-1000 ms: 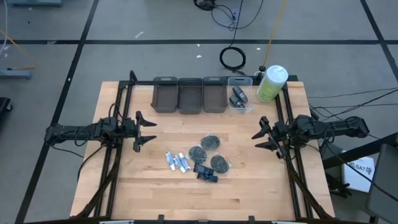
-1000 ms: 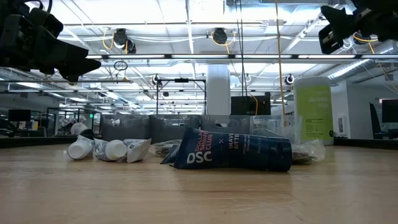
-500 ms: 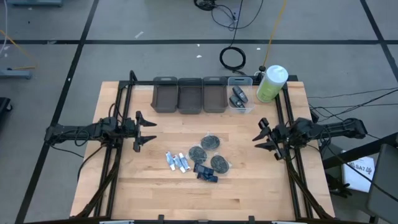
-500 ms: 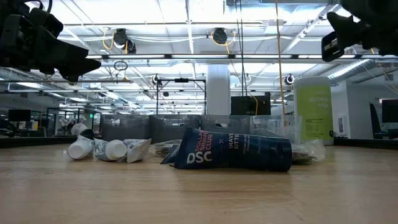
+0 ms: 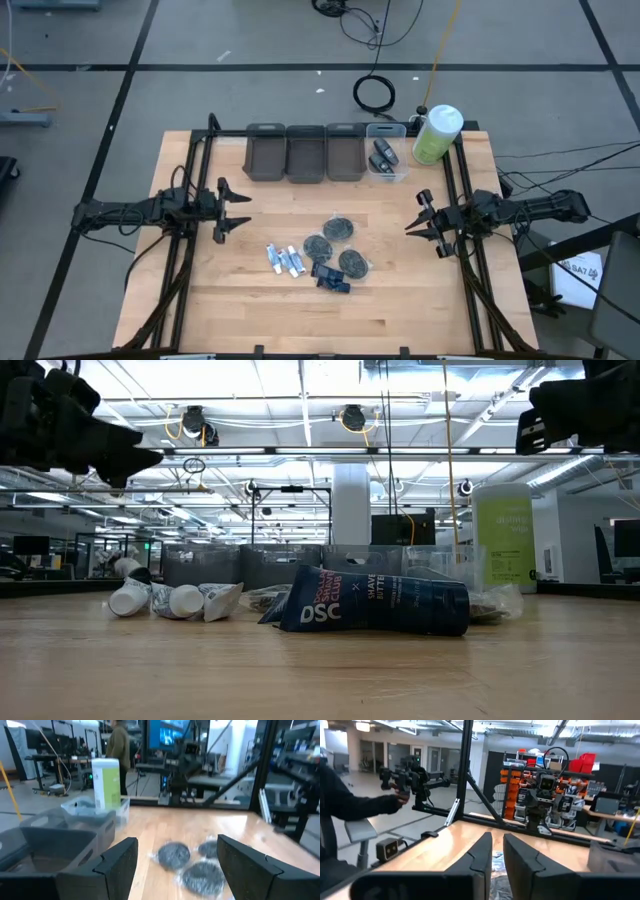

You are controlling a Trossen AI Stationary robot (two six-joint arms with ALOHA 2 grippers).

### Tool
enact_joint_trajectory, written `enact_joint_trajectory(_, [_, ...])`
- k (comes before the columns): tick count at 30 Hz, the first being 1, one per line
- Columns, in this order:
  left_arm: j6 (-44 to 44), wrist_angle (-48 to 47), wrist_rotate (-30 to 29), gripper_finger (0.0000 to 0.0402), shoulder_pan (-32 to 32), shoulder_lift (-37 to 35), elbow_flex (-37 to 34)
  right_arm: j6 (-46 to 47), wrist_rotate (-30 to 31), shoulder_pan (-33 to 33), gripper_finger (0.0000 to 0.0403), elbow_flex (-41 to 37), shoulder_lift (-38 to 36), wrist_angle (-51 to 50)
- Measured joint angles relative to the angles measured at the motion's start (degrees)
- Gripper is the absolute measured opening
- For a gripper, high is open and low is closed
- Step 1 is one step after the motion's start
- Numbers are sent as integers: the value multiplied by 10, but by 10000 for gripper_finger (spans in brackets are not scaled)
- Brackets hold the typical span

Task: Pick & Place Travel size toiletries
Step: Put the left toothpaste into the left black bin

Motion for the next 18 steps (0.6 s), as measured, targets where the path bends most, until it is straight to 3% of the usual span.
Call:
enact_joint_trajectory(7, [-51,35,0,267,0,0,0,-37,2,0,13,0,0,-10])
enact_joint_trajectory(12, [-139,60,0,267,-6,5,0,-50,4,0,1,0,0,-11])
enact_joint_trajectory(18, [-227,82,-43,266,-51,106,36,-68,65,0,3,0,0,-11])
